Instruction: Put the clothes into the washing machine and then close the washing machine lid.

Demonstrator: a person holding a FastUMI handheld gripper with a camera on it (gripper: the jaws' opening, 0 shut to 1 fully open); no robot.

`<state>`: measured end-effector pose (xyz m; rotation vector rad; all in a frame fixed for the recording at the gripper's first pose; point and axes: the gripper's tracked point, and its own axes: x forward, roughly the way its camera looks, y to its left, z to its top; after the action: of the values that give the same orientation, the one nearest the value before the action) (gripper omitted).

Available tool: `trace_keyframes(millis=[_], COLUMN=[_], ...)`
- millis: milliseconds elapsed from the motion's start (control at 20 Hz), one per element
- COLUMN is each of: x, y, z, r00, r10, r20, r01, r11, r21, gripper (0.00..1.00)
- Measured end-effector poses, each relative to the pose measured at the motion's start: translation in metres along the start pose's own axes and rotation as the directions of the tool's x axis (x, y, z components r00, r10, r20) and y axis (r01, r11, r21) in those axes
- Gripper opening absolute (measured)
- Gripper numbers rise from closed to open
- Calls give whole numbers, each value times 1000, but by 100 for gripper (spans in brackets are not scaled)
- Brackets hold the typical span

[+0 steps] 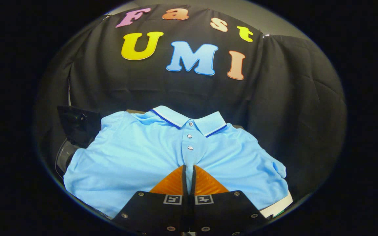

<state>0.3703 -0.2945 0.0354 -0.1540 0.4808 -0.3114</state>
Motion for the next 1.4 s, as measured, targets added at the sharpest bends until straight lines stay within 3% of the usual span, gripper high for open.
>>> trace_keyframes(millis=[400,850,1100,1400], x=[-23,-62,-93,-115], y=[-7,26,84,184], z=[53,102,116,131], r00=[997,984,979,985], r10=[-58,-147,-162,-89], r20=[46,105,127,150], r01=[53,128,137,61], r11=[992,977,972,982], r21=[111,169,189,181], gripper=[0,0,0,0])
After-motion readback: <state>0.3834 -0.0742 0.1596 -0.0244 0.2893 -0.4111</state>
